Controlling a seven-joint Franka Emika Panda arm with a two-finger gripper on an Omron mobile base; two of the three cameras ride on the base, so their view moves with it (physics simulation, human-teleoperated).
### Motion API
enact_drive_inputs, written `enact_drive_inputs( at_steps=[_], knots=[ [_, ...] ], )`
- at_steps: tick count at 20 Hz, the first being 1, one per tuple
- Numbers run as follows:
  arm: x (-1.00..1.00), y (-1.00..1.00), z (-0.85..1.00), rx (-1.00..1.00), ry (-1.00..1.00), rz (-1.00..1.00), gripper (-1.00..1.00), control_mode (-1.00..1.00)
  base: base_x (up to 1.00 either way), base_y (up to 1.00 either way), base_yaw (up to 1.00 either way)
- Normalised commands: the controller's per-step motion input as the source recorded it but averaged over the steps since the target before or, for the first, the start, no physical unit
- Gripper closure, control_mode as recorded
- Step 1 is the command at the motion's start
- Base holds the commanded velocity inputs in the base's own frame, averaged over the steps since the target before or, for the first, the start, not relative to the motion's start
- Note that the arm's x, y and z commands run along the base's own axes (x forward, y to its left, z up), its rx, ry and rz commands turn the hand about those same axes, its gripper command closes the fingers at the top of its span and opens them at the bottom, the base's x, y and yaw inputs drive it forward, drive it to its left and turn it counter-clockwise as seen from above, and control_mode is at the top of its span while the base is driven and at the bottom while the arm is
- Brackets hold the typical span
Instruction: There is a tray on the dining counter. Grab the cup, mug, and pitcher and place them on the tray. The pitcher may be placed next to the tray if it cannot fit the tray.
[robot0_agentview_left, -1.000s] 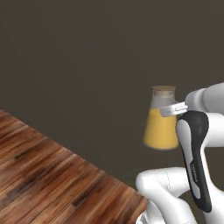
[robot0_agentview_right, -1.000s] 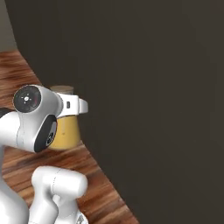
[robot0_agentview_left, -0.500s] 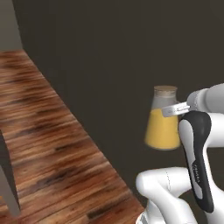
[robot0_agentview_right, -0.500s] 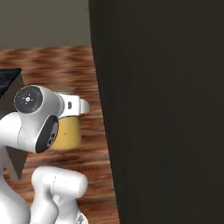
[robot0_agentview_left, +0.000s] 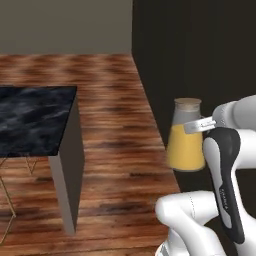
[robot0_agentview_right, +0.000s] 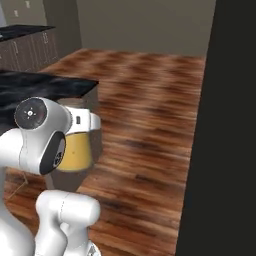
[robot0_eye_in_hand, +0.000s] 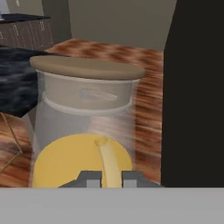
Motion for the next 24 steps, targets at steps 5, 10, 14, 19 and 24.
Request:
enact_drive_inputs(
  at_steps=[5, 10, 14, 19, 24],
  knots=[
    [0.0, 0.0, 0.0, 0.0, 0.0, 0.0, 1.0, 1.0, 1.0, -0.64, 0.26],
    [0.0, 0.0, 0.0, 0.0, 0.0, 0.0, 1.0, 1.0, 1.0, -0.83, 0.16],
    [0.0, 0.0, 0.0, 0.0, 0.0, 0.0, 1.0, 1.0, 1.0, -0.63, 0.14],
    [0.0, 0.0, 0.0, 0.0, 0.0, 0.0, 1.0, 1.0, 1.0, -0.29, 0.19],
    [0.0, 0.0, 0.0, 0.0, 0.0, 0.0, 1.0, 1.0, 1.0, -0.59, 0.26]
  ],
)
